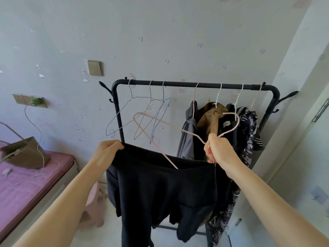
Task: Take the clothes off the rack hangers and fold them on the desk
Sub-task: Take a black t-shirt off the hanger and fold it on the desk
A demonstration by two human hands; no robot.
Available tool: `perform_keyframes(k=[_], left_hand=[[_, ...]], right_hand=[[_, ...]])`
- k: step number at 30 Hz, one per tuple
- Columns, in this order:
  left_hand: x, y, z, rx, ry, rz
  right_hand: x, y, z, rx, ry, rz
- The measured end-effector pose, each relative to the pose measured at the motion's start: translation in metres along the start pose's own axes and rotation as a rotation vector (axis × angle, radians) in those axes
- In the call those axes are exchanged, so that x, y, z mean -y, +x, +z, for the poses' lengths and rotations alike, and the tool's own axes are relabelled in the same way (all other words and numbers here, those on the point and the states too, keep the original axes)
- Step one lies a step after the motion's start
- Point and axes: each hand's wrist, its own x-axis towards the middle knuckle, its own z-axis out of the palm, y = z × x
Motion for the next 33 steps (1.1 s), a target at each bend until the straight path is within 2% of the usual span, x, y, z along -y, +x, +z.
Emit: perform_keyframes(k=[4, 7, 10, 16, 21, 27, 33], left_hand=[[-0.002, -0.007, 0.009, 0.076, 0.149, 0.028], [-0.003, -0.002, 0.011, 0.052, 0.162, 0.060], [-0.003, 0.003, 0.011, -0.021, 0.132, 0.073], [-0.008, 0.014, 0.000, -0.209, 0.138, 0.112], [-0.010, 0.034, -0.013, -0.280, 0.172, 0.138], [-0.008, 0.061, -0.027, -0.350, 0.408, 0.204], [-0.013, 0.085, -0.040, -0.394, 0.554, 0.194]], right_hand=[[0.010, 0.003, 0.020, 0.063, 0.266, 0.042], [0.029, 0.003, 0.033, 0.124, 0.410, 0.004], [0.046, 0.008, 0.037, 0.082, 0.463, -0.100], [0.057, 0.047, 0.040, -0.071, 0.348, -0.073], [0.054, 0.100, 0.049, -0.145, 0.162, -0.049], [0.076, 0.172, 0.064, -0.130, 0.015, -0.044], [0.088, 0.236, 0.080, -0.015, 0.106, 0.105]])
